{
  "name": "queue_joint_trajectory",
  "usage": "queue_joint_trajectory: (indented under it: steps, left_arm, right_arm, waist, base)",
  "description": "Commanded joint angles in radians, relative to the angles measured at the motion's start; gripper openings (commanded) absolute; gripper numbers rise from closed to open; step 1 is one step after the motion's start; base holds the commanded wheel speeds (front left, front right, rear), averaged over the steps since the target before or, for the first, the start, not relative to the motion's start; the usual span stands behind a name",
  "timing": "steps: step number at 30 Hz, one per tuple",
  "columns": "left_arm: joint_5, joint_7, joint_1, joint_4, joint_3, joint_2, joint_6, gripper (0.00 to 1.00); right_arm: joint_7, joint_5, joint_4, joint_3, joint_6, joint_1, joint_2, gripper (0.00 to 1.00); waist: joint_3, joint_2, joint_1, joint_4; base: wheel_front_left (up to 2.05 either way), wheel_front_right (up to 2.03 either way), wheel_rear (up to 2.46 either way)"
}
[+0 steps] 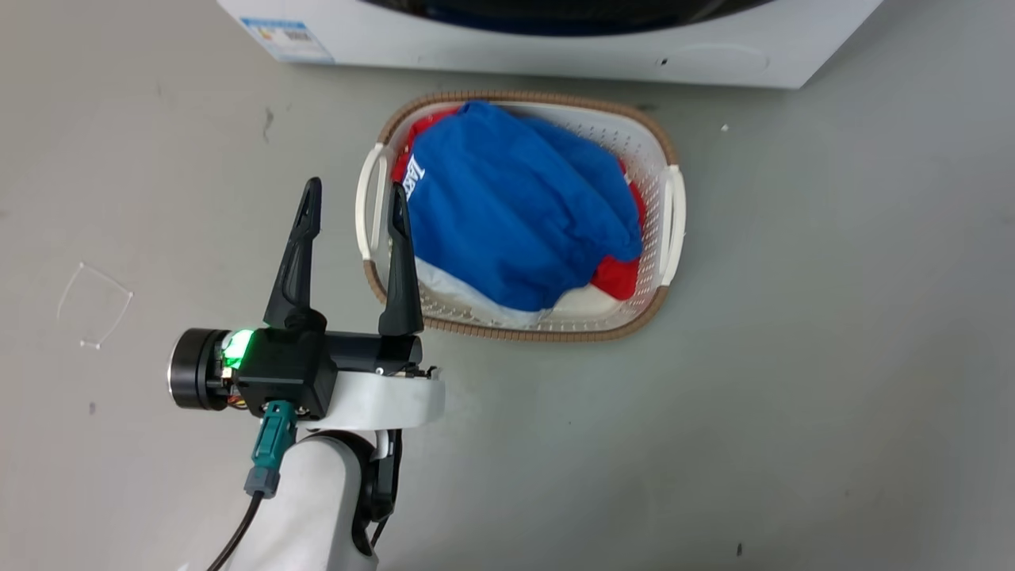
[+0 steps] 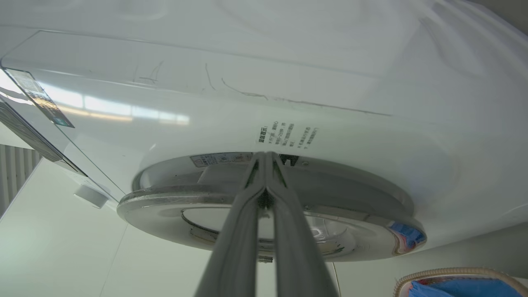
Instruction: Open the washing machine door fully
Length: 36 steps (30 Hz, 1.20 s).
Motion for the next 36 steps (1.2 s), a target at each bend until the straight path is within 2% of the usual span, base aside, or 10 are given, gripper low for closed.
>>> queue_joint_trajectory:
  steps: [1,10,18,27,31,36]
  left_arm:
    - [0.000,-0.002,-0.019,-0.005,-0.004,-0.001,0.006,1.00]
    - [-0.017,-0.002,-0.040,-0.012,-0.025,-0.001,0.024,1.00]
    - [-0.028,-0.002,-0.048,-0.011,-0.035,-0.002,0.034,1.00]
    - [-0.033,-0.002,-0.044,-0.017,-0.034,-0.001,0.042,1.00]
    - [-0.034,-0.002,-0.039,-0.011,-0.031,-0.002,0.042,1.00]
    - [-0.029,-0.002,-0.033,-0.003,-0.026,-0.001,0.036,1.00]
  right_arm:
    - [0.010,-0.009,0.010,0.013,0.000,-0.036,-0.010,0.00]
    - [0.089,-0.081,0.056,0.118,0.000,-0.218,-0.039,0.00]
    - [0.150,-0.110,0.072,0.181,0.000,-0.296,-0.029,0.00]
    - [0.257,-0.091,0.032,0.243,0.002,-0.267,0.009,0.00]
    - [0.271,-0.095,0.007,0.242,0.001,-0.236,-0.013,0.00]
    - [0.306,-0.092,-0.036,0.263,0.001,-0.185,-0.009,0.00]
  waist:
    - [0.032,0.0000,-0.0002,0.011]
    - [0.105,0.0000,-0.0002,0.036]
    - [0.123,0.0000,-0.0002,0.054]
    - [0.122,0.0000,-0.0002,0.060]
    - [0.112,0.0000,-0.0002,0.053]
    - [0.086,0.0000,-0.0002,0.042]
  base:
    - [0.00,0.00,0.00]
    - [0.00,0.00,0.00]
    - [0.00,0.00,0.00]
    - [0.00,0.00,0.00]
    - [0.00,0.00,0.00]
    - [0.00,0.00,0.00]
